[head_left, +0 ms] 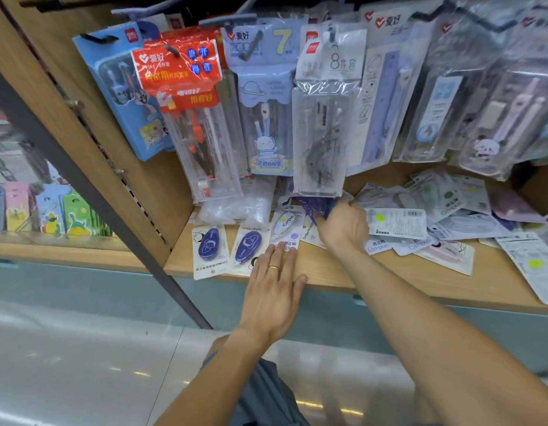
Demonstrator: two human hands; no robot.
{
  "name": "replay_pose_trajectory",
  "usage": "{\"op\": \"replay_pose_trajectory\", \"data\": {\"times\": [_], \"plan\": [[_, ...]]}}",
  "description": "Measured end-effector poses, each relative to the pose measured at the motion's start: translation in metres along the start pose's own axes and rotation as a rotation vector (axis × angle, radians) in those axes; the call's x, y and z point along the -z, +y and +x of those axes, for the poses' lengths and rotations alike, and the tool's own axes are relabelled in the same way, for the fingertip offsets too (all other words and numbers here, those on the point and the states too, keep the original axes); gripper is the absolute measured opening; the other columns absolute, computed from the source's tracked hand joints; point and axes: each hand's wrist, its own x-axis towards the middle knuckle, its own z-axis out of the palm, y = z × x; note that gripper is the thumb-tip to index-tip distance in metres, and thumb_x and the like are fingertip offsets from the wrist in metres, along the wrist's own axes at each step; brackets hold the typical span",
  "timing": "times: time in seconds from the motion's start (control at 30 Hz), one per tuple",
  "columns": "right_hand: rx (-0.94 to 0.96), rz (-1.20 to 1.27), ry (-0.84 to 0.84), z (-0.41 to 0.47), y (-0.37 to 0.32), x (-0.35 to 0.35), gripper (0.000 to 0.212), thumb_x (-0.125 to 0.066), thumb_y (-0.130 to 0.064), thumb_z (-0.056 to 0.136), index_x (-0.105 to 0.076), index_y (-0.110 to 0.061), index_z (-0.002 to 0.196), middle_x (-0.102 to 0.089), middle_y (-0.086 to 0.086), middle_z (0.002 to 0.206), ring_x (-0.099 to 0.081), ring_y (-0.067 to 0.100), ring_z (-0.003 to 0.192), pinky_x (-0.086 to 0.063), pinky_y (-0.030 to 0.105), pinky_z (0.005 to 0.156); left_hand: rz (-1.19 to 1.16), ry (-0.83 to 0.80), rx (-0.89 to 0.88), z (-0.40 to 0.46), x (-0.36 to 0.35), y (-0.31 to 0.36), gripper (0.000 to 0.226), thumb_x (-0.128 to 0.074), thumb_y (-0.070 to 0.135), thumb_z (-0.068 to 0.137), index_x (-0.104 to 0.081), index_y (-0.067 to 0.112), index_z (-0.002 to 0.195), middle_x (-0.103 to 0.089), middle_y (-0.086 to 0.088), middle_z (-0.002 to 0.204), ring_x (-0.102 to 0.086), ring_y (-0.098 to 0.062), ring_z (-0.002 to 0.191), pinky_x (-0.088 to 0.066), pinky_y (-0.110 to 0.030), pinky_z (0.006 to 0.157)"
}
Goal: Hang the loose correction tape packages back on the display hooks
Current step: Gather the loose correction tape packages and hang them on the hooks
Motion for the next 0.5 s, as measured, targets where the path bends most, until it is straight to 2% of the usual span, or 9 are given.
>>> {"op": "replay_pose_trajectory", "data": {"times": [0.07, 0.2, 0.27, 0.33, 0.4, 0.5], "plan": [[-0.012, 0.040, 0.016, 0.007, -0.003, 0.001, 0.055, -0.075, -0.036, 0.090, -0.055, -0.001, 0.128, -0.057, 0.020, 0.129, -0.057, 0.039, 0.118, -0.049, 0.043, 0.087, 0.003, -0.011, -0.011, 0.001, 0.001, -0.004, 0.065, -0.022, 0.052, 0.110, -0.037, 0.015, 0.161, -0.036, -0.015, 0.166, -0.027, -0.033, 0.156, -0.020, -0.048, 0.130], [0.001, 0.278, 0.086, -0.010, 0.002, 0.019, 0.029, -0.077, -0.025, 0.088, -0.066, -0.006, 0.107, -0.068, 0.014, 0.108, -0.063, 0.033, 0.104, -0.046, 0.037, 0.081, -0.001, -0.021, -0.029, 0.003, 0.004, -0.011, 0.060, -0.028, 0.053, 0.110, -0.041, 0.019, 0.158, -0.040, -0.011, 0.163, -0.029, -0.031, 0.154, -0.025, -0.049, 0.127], [-0.005, 0.400, 0.081, -0.038, 0.014, 0.030, 0.030, -0.081, -0.028, 0.084, -0.072, -0.012, 0.107, -0.073, 0.005, 0.105, -0.066, 0.025, 0.099, -0.048, 0.034, 0.086, -0.008, -0.005, -0.037, 0.003, 0.004, -0.011, 0.059, -0.031, 0.055, 0.109, -0.046, 0.018, 0.154, -0.045, -0.011, 0.159, -0.034, -0.031, 0.150, -0.029, -0.048, 0.125], [-0.040, 0.490, 0.049, -0.071, 0.033, 0.038, 0.032, -0.085, -0.034, 0.080, -0.073, -0.020, 0.106, -0.075, -0.006, 0.099, -0.068, 0.013, 0.085, -0.053, 0.033, 0.086, -0.004, 0.036, -0.037, 0.002, 0.004, -0.012, 0.059, -0.036, 0.055, 0.108, -0.052, 0.015, 0.149, -0.051, -0.011, 0.153, -0.042, -0.031, 0.144, -0.034, -0.048, 0.122], [-0.078, 0.547, 0.007, -0.099, 0.054, 0.042, 0.030, -0.088, -0.035, 0.076, -0.074, -0.024, 0.101, -0.073, -0.011, 0.080, -0.065, 0.006, 0.068, -0.055, 0.030, 0.076, -0.021, 0.102, -0.022, 0.001, 0.005, -0.008, 0.057, -0.043, 0.051, 0.107, -0.052, 0.013, 0.148, -0.053, -0.012, 0.150, -0.045, -0.032, 0.141, -0.037, -0.049, 0.121], [-0.090, 0.561, -0.042, -0.114, 0.073, 0.037, 0.031, -0.089, -0.033, 0.075, -0.074, -0.025, 0.100, -0.068, -0.010, 0.067, -0.063, 0.007, 0.061, -0.052, 0.026, 0.068, -0.126, 0.157, -0.056, 0.001, 0.008, 0.009, 0.057, -0.057, 0.033, 0.103, -0.044, 0.013, 0.155, -0.049, -0.011, 0.154, -0.043, -0.031, 0.145, -0.036, -0.049, 0.121]]}}
